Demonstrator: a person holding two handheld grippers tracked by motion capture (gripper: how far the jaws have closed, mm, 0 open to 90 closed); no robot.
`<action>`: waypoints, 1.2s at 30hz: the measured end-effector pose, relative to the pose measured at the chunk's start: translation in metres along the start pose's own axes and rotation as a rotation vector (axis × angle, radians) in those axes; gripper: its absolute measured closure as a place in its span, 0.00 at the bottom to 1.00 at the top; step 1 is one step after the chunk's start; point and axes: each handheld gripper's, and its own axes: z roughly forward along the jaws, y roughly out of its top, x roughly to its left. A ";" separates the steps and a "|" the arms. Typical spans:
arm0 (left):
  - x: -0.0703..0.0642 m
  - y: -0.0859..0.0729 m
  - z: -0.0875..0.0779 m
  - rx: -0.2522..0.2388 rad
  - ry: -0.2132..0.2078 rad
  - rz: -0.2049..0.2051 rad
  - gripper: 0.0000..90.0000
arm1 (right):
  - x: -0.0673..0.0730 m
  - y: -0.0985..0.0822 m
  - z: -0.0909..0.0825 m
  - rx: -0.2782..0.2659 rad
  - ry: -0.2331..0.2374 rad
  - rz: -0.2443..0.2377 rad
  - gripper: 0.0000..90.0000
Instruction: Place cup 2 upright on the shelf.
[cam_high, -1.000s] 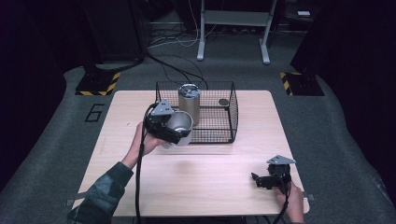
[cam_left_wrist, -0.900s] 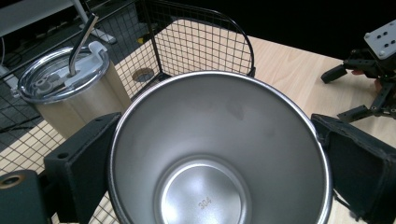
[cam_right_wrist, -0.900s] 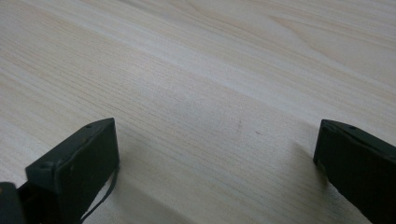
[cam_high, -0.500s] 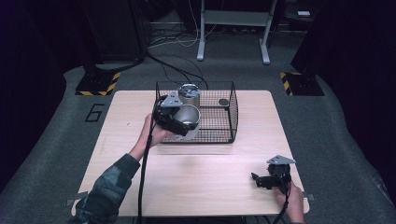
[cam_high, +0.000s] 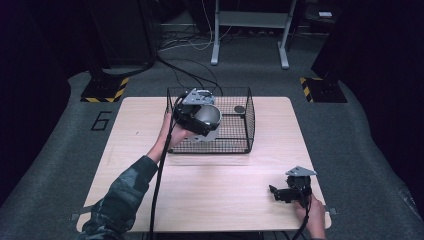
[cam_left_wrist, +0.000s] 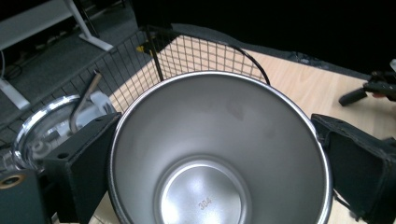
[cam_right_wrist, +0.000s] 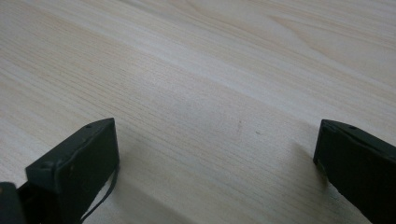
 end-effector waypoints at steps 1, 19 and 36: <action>0.001 0.002 0.003 0.002 -0.004 -0.016 0.07 | 0.000 0.000 0.000 -0.002 0.001 0.000 0.00; 0.013 0.013 0.045 0.023 -0.020 0.009 0.07 | 0.000 0.000 0.000 -0.004 0.005 0.009 0.00; 0.018 0.011 0.077 0.047 -0.049 0.041 0.07 | 0.000 0.000 0.000 -0.001 0.003 0.010 0.00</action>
